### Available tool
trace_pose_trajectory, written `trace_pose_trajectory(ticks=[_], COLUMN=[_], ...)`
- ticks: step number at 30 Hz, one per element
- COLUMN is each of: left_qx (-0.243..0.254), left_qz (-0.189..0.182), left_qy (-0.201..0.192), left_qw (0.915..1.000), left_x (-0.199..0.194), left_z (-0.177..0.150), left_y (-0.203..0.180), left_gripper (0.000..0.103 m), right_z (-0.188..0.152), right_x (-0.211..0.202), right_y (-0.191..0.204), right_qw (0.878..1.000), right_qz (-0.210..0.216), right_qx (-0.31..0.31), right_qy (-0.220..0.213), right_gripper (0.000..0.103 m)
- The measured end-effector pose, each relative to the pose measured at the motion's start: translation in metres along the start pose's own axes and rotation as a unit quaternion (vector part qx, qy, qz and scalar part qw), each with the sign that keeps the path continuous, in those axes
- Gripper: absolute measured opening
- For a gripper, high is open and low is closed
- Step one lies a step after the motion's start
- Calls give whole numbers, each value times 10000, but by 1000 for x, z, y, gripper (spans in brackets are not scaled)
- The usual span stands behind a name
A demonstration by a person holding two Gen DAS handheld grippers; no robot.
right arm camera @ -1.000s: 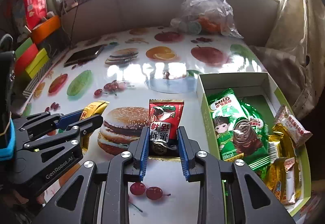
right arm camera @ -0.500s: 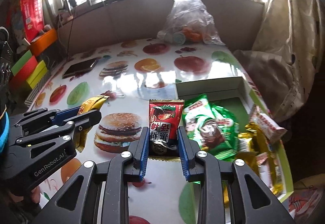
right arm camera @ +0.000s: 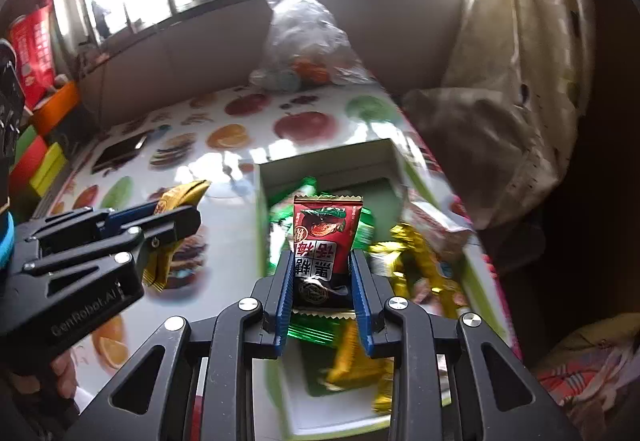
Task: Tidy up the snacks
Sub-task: 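Carry the yellow peanut candy and red candy over the green box with both tools, then lower and open both tools to drop both candies into the box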
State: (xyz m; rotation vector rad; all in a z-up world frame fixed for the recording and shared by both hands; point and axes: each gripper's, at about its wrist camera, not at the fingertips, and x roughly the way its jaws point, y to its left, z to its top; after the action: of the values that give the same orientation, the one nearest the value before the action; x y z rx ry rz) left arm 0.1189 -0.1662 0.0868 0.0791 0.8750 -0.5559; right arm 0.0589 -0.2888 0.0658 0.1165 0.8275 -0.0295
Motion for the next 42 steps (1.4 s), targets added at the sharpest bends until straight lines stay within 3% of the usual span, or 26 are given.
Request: trace_pose_trajectory(ticks=[7,23,37,42], left_qx=[-3,83,-54,-38], left_qz=[-258,-381,-298,-291], left_qy=[212,551,541,558], left_qw=[9994,9977,9981,9980], left_x=[22,65,71,69], left_z=[5,14,13,11], left_y=[-17,-38,-43,-42], left_gripper=[23,23,25,35], right_z=[-8,-24,-28,-29], right_x=[0,14,17,17], right_y=[-29,-50,-57,-56], right_qw=[9996,9983,9980,9981], right_qz=[-194,-371,-388,-397], right_qx=[204,317,406,415], right_qy=[88,332,278,216], right_gripper=[26,27,28,31])
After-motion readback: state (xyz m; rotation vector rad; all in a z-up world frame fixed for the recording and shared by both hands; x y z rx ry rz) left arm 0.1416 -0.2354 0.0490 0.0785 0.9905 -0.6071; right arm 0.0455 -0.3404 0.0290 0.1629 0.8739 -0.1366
